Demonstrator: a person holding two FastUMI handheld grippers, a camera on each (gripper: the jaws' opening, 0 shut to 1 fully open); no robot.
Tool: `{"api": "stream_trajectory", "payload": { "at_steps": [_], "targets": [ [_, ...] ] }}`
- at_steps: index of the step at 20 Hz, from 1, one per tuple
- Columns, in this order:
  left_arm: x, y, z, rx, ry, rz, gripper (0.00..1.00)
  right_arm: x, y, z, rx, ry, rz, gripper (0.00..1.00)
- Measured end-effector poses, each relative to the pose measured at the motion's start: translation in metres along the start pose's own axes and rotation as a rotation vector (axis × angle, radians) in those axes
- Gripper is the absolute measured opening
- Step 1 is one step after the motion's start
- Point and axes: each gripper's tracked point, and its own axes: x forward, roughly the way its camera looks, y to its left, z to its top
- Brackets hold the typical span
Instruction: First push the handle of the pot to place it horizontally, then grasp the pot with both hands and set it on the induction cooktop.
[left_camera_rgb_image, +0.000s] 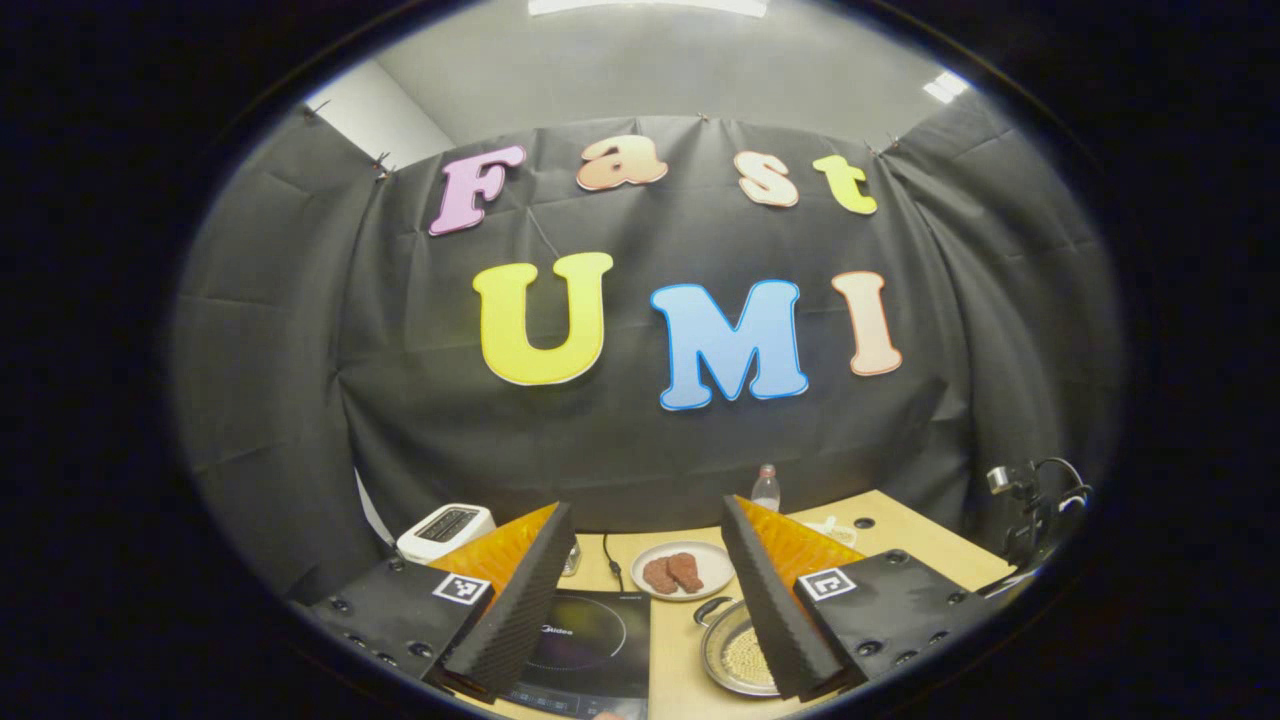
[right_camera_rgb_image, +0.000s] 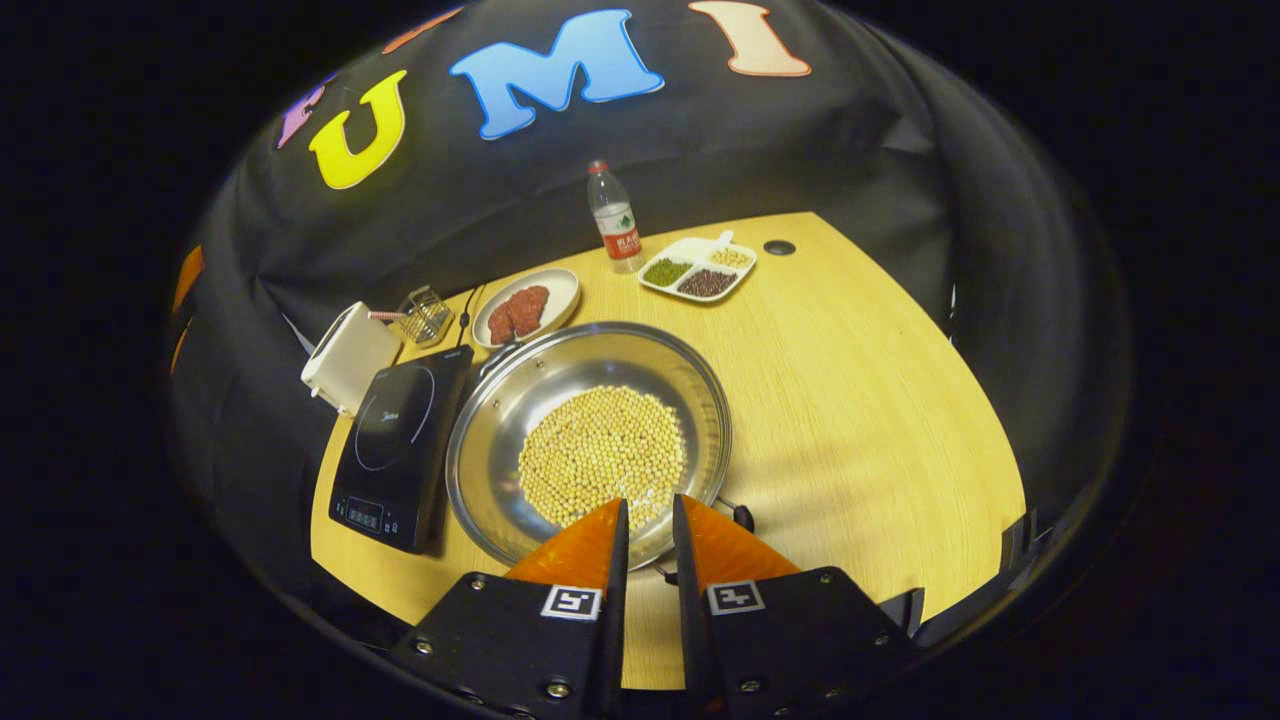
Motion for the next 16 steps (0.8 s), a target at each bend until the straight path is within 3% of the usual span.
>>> {"api": "stream_trajectory", "payload": {
  "at_steps": [2, 4, 5, 6, 16],
  "targets": [
    [0.002, -0.004, -0.002, 0.0, 0.007, -0.004, 0.97, 0.006, -0.002, -0.012, 0.001, 0.045, 0.014, 0.2],
    [0.004, -0.008, -0.002, 0.003, 0.009, -0.008, 0.97, 0.004, -0.007, -0.022, -0.014, 0.087, -0.007, 0.22],
    [0.006, -0.01, -0.001, 0.004, 0.009, -0.01, 0.98, 0.004, -0.008, -0.026, -0.02, 0.114, -0.01, 0.02],
    [0.007, -0.012, -0.004, 0.005, 0.011, -0.013, 0.98, 0.011, -0.004, -0.033, -0.02, 0.136, 0.003, 0.06],
    [0.012, -0.027, -0.003, 0.009, 0.014, -0.019, 1.0, 0.023, 0.004, -0.064, -0.018, 0.283, 0.061, 0.05]
  ]
}}
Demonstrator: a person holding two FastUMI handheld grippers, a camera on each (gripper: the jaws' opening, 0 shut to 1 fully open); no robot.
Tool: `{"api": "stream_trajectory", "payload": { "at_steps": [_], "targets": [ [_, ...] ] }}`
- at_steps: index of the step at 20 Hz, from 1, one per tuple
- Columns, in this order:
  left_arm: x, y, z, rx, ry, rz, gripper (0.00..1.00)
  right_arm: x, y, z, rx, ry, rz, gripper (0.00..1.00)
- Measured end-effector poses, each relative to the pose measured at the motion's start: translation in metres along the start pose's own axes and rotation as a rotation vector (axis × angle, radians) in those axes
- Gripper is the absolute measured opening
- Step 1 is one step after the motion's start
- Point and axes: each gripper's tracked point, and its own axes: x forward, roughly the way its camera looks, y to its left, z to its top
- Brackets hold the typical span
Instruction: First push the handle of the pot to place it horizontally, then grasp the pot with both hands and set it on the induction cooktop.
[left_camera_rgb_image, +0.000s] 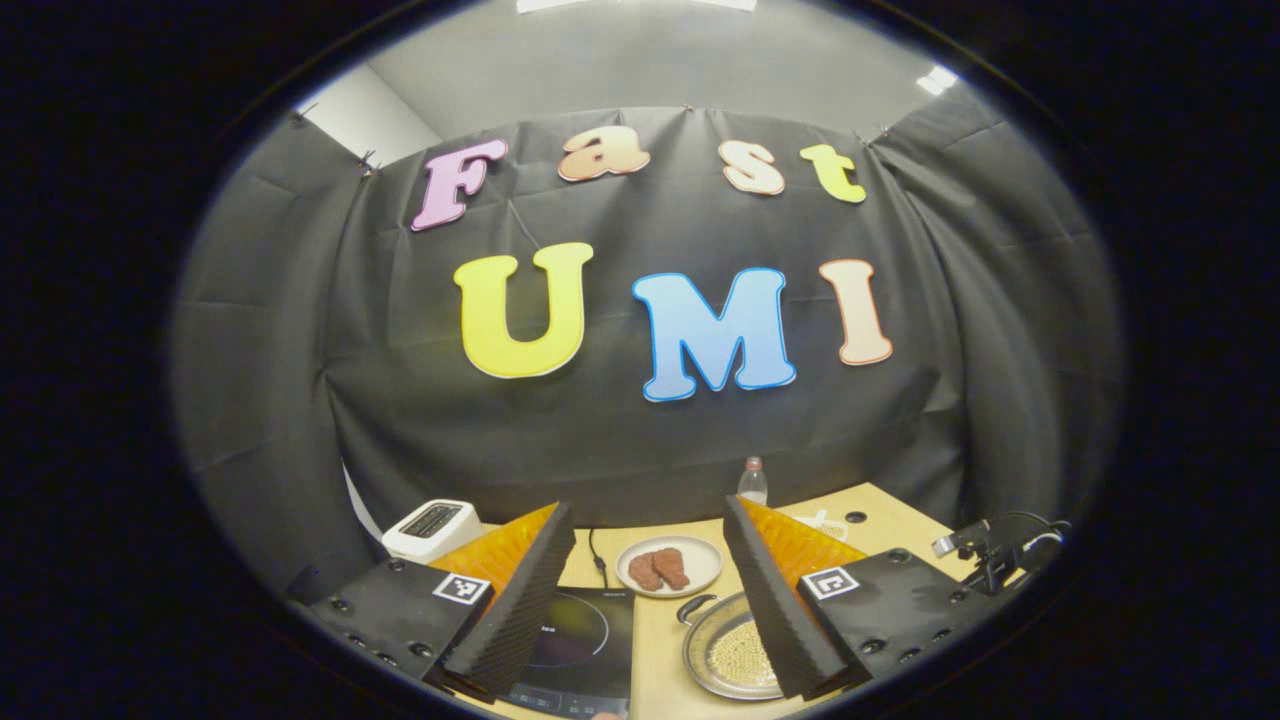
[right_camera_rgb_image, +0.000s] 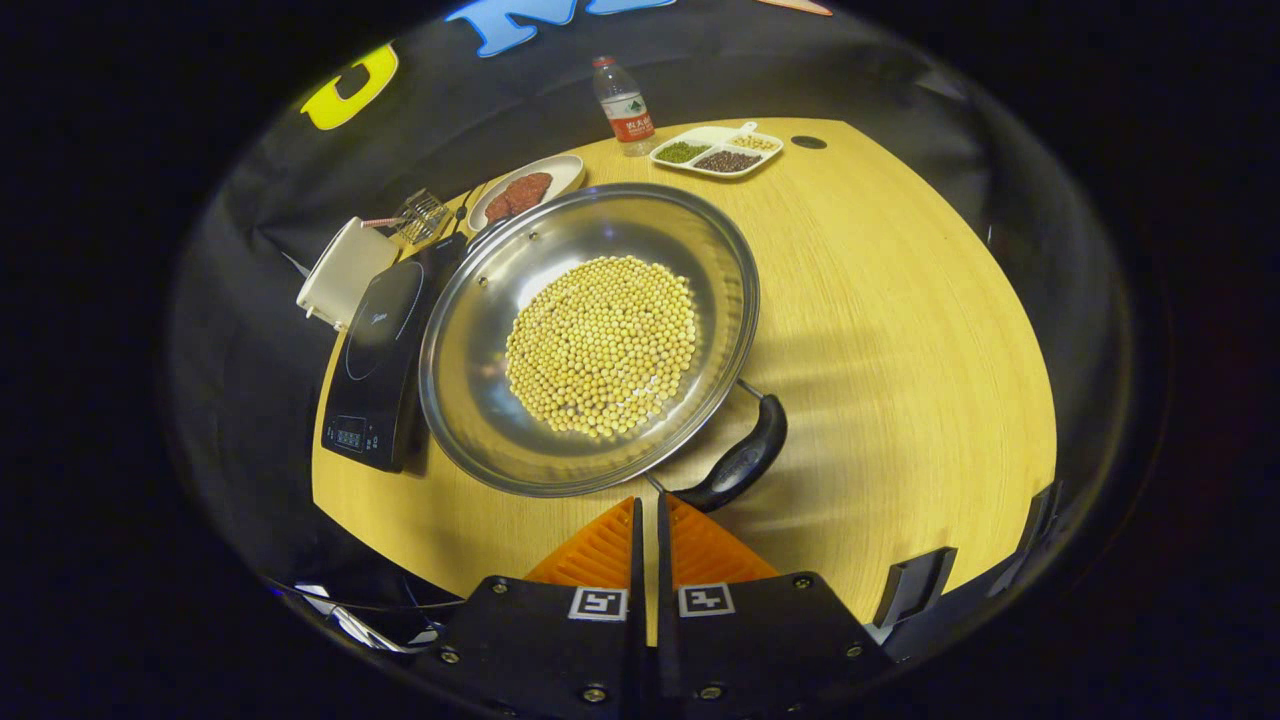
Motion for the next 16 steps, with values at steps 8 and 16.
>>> {"api": "stream_trajectory", "payload": {
  "at_steps": [8, 16],
  "targets": [
    [0.004, 0.002, -0.012, -0.008, 0.03, 0.023, 0.98, 0.01, -0.011, 0.01, 0.011, 0.009, -0.008, 0.05],
    [0.011, -0.008, -0.015, -0.004, 0.041, 0.006, 0.98, 0.011, -0.048, 0.032, -0.032, -0.042, -0.103, 0.04]
  ]
}}
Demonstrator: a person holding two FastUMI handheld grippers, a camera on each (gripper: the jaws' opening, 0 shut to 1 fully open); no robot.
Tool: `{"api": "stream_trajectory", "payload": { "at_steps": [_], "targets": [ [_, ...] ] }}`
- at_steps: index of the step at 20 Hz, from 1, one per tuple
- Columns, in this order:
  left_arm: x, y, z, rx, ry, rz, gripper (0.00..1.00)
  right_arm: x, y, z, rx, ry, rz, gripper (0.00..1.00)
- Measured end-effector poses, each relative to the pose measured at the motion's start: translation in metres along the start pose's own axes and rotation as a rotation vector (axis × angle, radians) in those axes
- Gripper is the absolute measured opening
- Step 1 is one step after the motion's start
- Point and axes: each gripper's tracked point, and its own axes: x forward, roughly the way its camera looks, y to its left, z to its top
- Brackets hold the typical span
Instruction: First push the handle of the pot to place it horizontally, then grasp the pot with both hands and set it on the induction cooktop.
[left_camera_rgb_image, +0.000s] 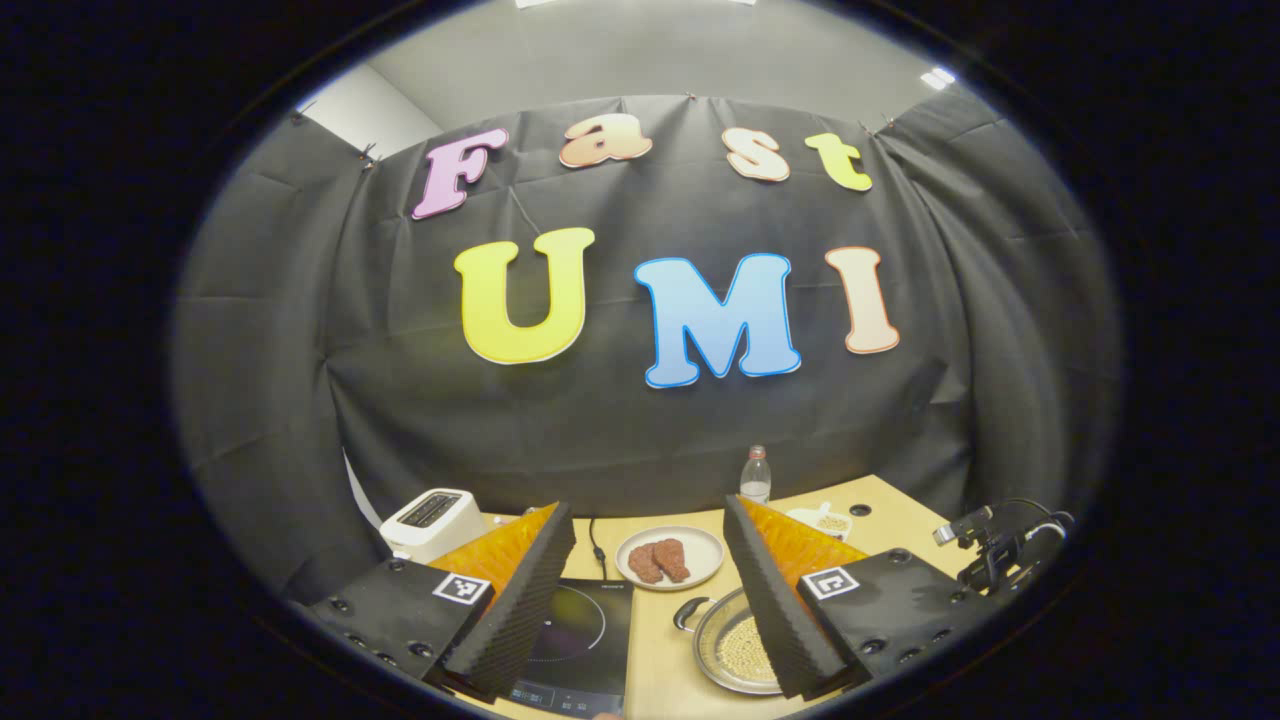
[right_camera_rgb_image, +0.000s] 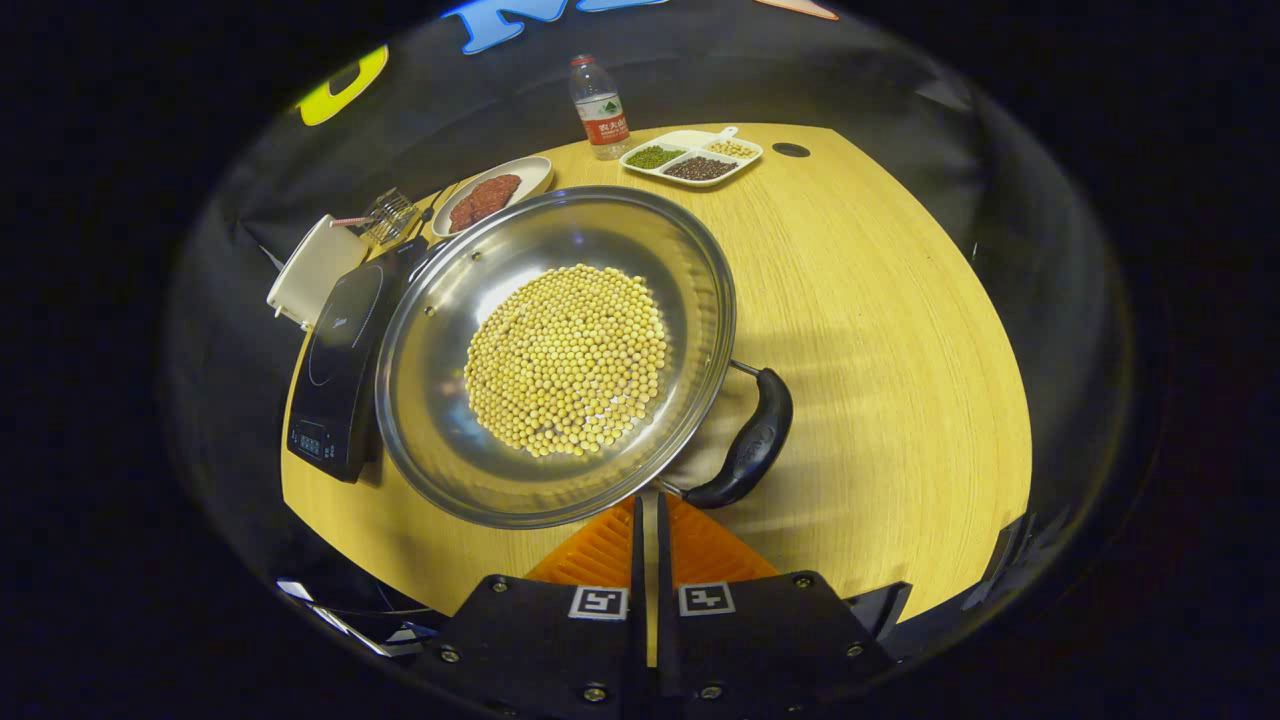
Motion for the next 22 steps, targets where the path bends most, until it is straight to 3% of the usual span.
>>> {"api": "stream_trajectory", "payload": {
  "at_steps": [12, 22],
  "targets": [
    [0.005, -0.014, -0.002, 0.026, 0.015, -0.04, 0.97, 0.012, -0.056, 0.035, -0.058, -0.056, -0.148, 0.05],
    [0.008, -0.007, -0.021, 0.015, 0.058, -0.018, 1.0, 0.028, -0.07, 0.052, 0.015, -0.058, -0.125, 0.05]
  ]
}}
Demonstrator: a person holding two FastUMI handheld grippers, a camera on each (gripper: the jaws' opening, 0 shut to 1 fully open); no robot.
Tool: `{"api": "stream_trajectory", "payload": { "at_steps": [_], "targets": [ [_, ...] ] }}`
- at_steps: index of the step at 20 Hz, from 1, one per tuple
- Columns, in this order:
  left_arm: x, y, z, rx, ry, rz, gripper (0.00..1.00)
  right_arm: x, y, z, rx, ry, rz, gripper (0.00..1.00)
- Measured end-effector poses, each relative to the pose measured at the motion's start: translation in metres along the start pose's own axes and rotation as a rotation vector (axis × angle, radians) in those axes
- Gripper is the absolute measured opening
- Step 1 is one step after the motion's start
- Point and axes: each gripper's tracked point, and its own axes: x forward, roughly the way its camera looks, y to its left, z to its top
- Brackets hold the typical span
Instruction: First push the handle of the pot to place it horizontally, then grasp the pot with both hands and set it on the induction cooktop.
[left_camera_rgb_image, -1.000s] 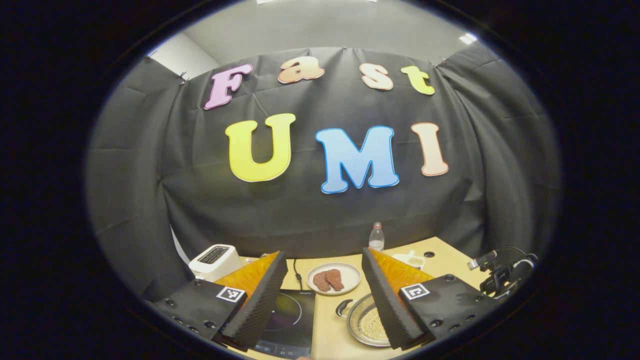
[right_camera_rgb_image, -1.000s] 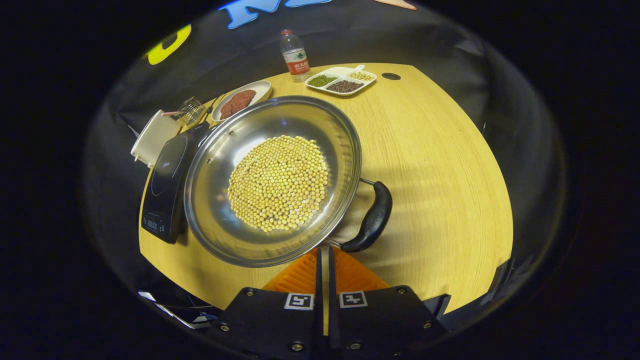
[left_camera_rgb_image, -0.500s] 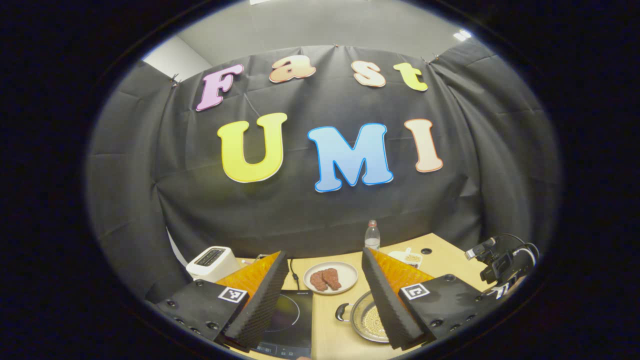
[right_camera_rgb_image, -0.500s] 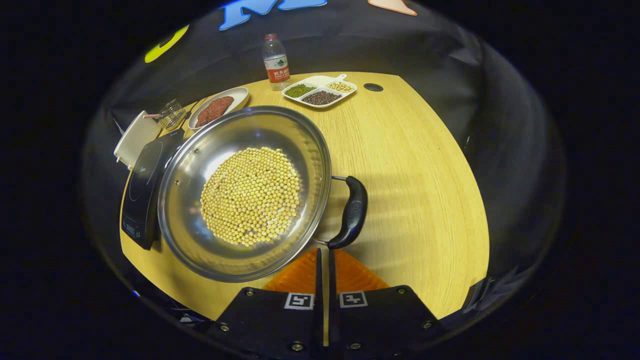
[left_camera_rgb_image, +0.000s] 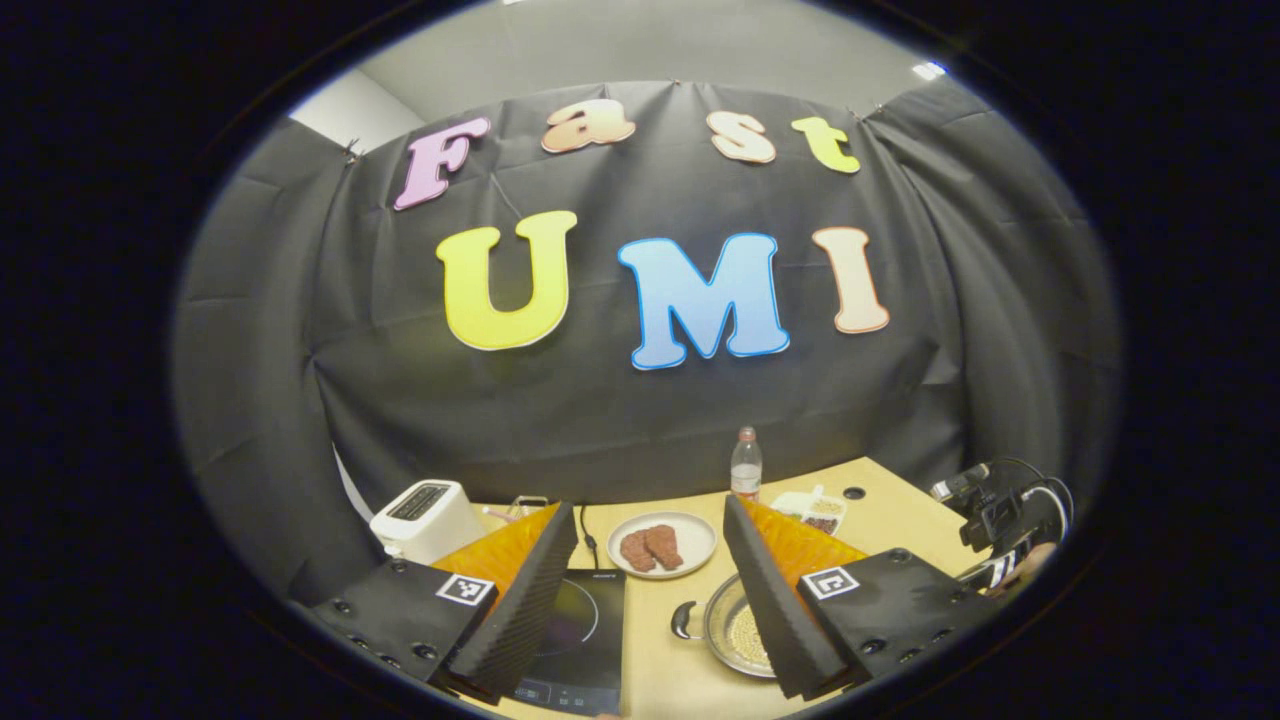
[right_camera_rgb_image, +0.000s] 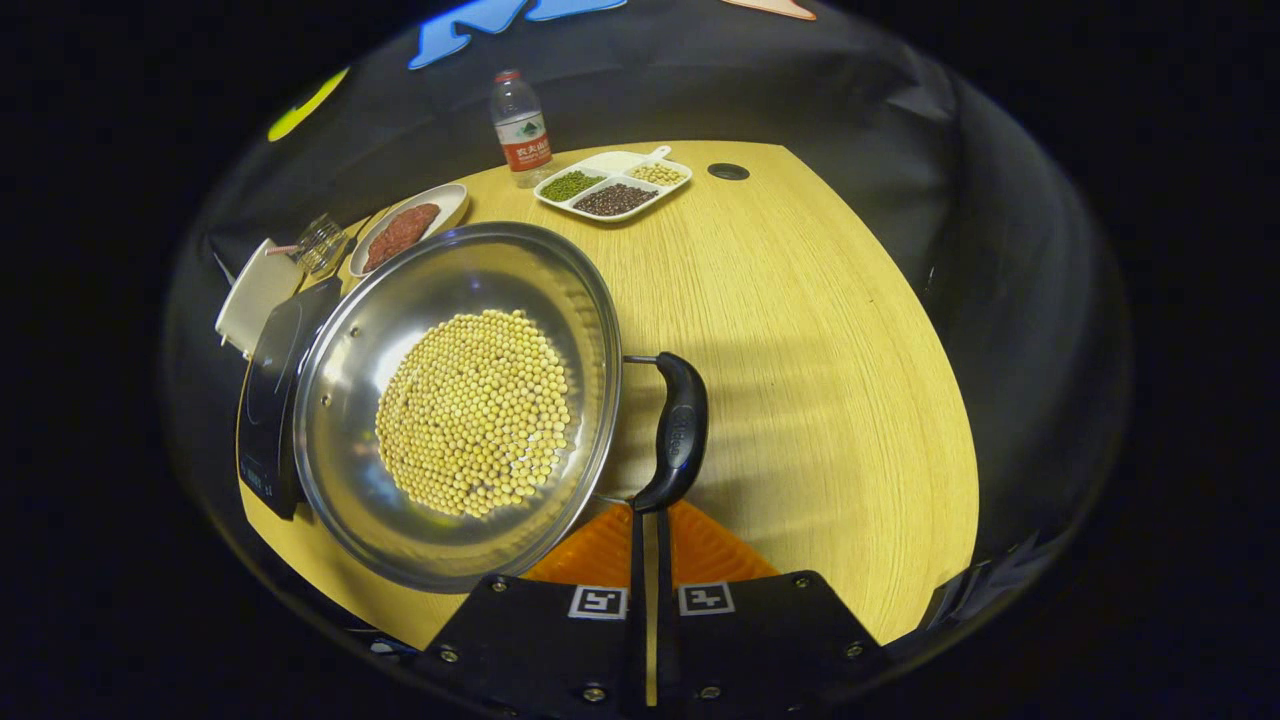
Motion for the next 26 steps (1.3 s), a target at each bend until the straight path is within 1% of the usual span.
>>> {"api": "stream_trajectory", "payload": {
  "at_steps": [1, 3, 4, 5, 6, 7, 8, 9, 10, 13, 14, 15, 16, 17, 18, 19, 20, 21, 22, 23, 24, 26],
  "targets": [
    [0.0, 0.001, -0.001, -0.002, 0.005, 0.005, 1.0, 0.002, -0.001, 0.003, 0.0, -0.005, -0.003, 0.04],
    [0.002, 0.003, -0.006, -0.005, 0.017, 0.011, 0.91, 0.006, -0.003, 0.011, 0.0, -0.012, -0.01, 0.05],
    [0.003, 0.003, -0.008, -0.006, 0.021, 0.014, 0.91, 0.009, -0.004, 0.015, -0.003, -0.013, -0.013, 0.05],
    [0.004, 0.003, -0.01, -0.007, 0.026, 0.017, 0.96, 0.013, -0.006, 0.018, -0.008, -0.015, -0.02, 0.05],
    [0.005, 0.004, -0.011, -0.009, 0.03, 0.019, 0.96, 0.015, -0.007, 0.022, -0.011, -0.018, -0.03, 0.05],
    [0.007, 0.004, -0.012, -0.01, 0.034, 0.02, 1.0, 0.017, -0.009, 0.025, -0.014, -0.026, -0.039, 0.04],
    [0.008, 0.004, -0.015, -0.011, 0.039, 0.021, 0.96, 0.018, -0.01, 0.028, -0.015, -0.03, -0.045, 0.05],
    [0.011, 0.003, -0.018, -0.012, 0.045, 0.022, 1.0, 0.02, -0.011, 0.029, -0.014, -0.031, -0.048, 0.05],
    [0.014, 0.003, -0.021, -0.014, 0.052, 0.021, 0.96, 0.02, -0.012, 0.031, -0.018, -0.032, -0.053, 0.05],
    [0.018, 0.003, -0.032, -0.026, 0.073, 0.015, 0.96, 0.015, -0.022, 0.033, -0.026, -0.059, -0.082, 0.05],
    [0.02, 0.003, -0.037, -0.034, 0.078, 0.011, 0.94, 0.01, -0.026, 0.031, -0.019, -0.07, -0.092, 0.05],
    [0.021, 0.003, -0.039, -0.043, 0.08, 0.006, 0.93, 0.005, -0.029, 0.033, -0.008, -0.094, -0.091, 0.05],
    [0.02, 0.001, -0.043, -0.051, 0.081, -0.002, 0.96, -0.003, -0.031, 0.036, 0.008, -0.126, -0.087, 0.05],
    [0.02, -0.001, -0.046, -0.059, 0.082, -0.012, 0.96, -0.014, -0.03, 0.04, 0.028, -0.163, -0.067, 0.05],
    [0.021, -0.004, -0.049, -0.064, 0.08, -0.026, 0.96, -0.021, -0.029, 0.045, 0.047, -0.202, -0.046, 0.08],
    [0.022, -0.008, -0.051, -0.07, 0.077, -0.046, 0.96, -0.03, -0.028, 0.047, 0.054, -0.239, -0.031, 0.33],
    [0.023, -0.013, -0.054, -0.075, 0.076, -0.064, 0.96, -0.039, -0.028, 0.051, 0.048, -0.279, -0.02, 0.43],
    [0.023, -0.017, -0.058, -0.081, 0.078, -0.079, 1.0, -0.056, -0.027, 0.056, 0.035, -0.322, -0.027, 0.7],
    [0.024, -0.021, -0.064, -0.088, 0.082, -0.093, 0.96, -0.06, -0.03, 0.062, 0.026, -0.362, -0.035, 0.98],
    [0.027, -0.026, -0.07, -0.094, 0.093, -0.104, 0.96, -0.061, -0.03, 0.064, 0.02, -0.395, -0.036, 1.0],
    [0.03, -0.03, -0.08, -0.098, 0.11, -0.113, 0.96, -0.066, -0.027, 0.067, 0.018, -0.417, -0.03, 1.0],
    [0.038, -0.041, -0.1, -0.102, 0.148, -0.137, 0.96, -0.068, -0.019, 0.068, 0.019, -0.431, -0.008, 1.0]
  ]
}}
